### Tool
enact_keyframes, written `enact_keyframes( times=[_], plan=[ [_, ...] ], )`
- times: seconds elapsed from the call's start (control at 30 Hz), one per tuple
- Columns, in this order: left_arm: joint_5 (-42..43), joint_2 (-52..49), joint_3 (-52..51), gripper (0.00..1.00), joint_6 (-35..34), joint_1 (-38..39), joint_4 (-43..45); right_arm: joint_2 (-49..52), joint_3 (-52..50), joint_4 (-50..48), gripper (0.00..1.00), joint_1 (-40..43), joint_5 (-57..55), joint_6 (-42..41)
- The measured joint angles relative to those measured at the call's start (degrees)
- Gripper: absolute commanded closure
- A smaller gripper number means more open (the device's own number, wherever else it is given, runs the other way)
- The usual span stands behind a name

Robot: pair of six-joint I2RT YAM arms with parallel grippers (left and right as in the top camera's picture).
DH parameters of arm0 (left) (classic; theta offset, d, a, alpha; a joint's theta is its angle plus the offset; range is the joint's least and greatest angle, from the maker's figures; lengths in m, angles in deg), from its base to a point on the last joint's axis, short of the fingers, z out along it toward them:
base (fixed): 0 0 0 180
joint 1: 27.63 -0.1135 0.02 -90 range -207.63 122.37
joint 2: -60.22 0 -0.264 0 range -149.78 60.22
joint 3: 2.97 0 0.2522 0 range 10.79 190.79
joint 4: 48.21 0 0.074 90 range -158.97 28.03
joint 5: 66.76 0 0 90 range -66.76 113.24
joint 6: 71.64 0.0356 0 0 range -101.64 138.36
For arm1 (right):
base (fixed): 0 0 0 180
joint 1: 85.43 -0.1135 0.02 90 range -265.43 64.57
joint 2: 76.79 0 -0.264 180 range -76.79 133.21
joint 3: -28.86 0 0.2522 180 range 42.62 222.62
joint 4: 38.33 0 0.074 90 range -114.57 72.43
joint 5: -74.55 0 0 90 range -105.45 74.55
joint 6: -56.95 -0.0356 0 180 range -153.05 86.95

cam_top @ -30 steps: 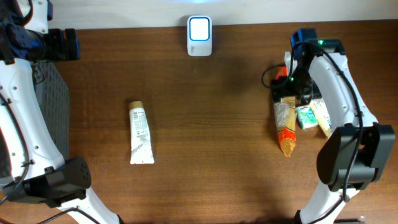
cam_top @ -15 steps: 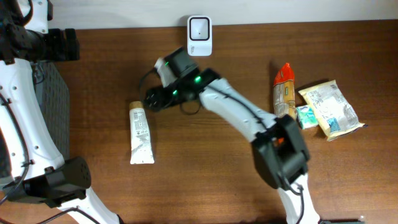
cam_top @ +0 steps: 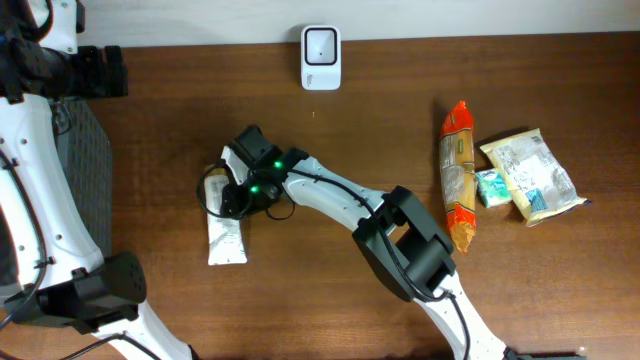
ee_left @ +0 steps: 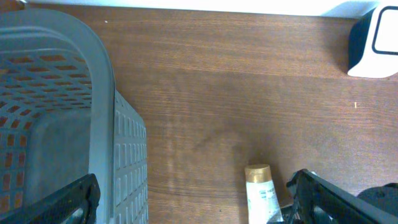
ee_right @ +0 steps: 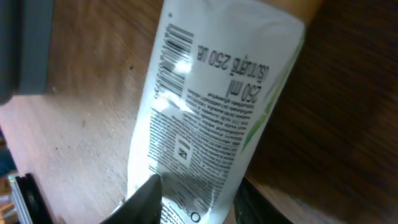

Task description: Scan the item barcode

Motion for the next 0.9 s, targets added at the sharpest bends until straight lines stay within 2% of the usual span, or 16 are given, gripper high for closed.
enact_keyframes(
  times=[0.13,0.23,0.3,0.37,0.4,0.47,0.5,0.57,0.63,0.73,0.77,0.8,0.87,0.9],
  plan=[
    [0.02,0.0,0.0,0.01,0.0,0.0,0.0,0.0,0.07,-0.17,0.96,1.33,4.37,-0.13],
    [0.02,0.0,0.0,0.01,0.0,0.0,-0.02,-0.02,0.13,5.16,0.96,2.84,4.57,2.43],
    [0.0,0.0,0.0,0.01,0.0,0.0,0.0,-1.27,-0.09,11.15,0.96,5.2,-1.25,5.6],
    [0.02,0.0,0.0,0.01,0.0,0.0,0.0,-6.12,-0.39,17.86,0.96,7.08,-11.85,8.85],
    [0.0,0.02,0.0,0.01,0.0,0.0,0.0,-8.41,-0.39,18.82,0.86,7.3,-14.53,9.84],
    [0.0,0.0,0.0,0.01,0.0,0.0,0.0,-12.96,-0.33,19.32,0.48,7.02,-16.02,12.09],
    [0.0,0.0,0.0,0.01,0.0,0.0,0.0,-13.7,-0.31,18.97,0.38,6.71,-14.91,12.26],
    [0.0,0.02,0.0,0.01,0.0,0.0,0.0,-13.03,-0.33,16.31,0.29,5.29,-11.58,13.18],
    [0.0,0.0,0.0,0.01,0.0,0.0,0.0,-10.51,-0.31,13.29,0.15,2.27,-9.29,13.55],
    [0.0,0.0,0.0,0.01,0.0,0.0,0.0,-5.16,-0.33,11.91,0.13,-4.07,-9.31,12.9],
    [0.0,0.0,0.0,0.01,0.0,0.0,0.0,-4.61,-0.33,11.91,0.16,-4.9,-9.6,12.83],
    [0.0,0.0,0.0,0.01,0.0,0.0,0.0,-4.02,-0.33,11.91,0.32,-6.14,-10.19,12.44],
    [0.02,0.0,0.0,0.01,0.0,0.0,0.0,-3.87,-0.33,11.91,0.55,-6.78,-11.15,11.06],
    [0.0,0.0,0.0,0.01,0.0,0.0,0.0,-3.87,-0.33,11.74,0.57,-6.49,-11.43,10.58]
  ],
)
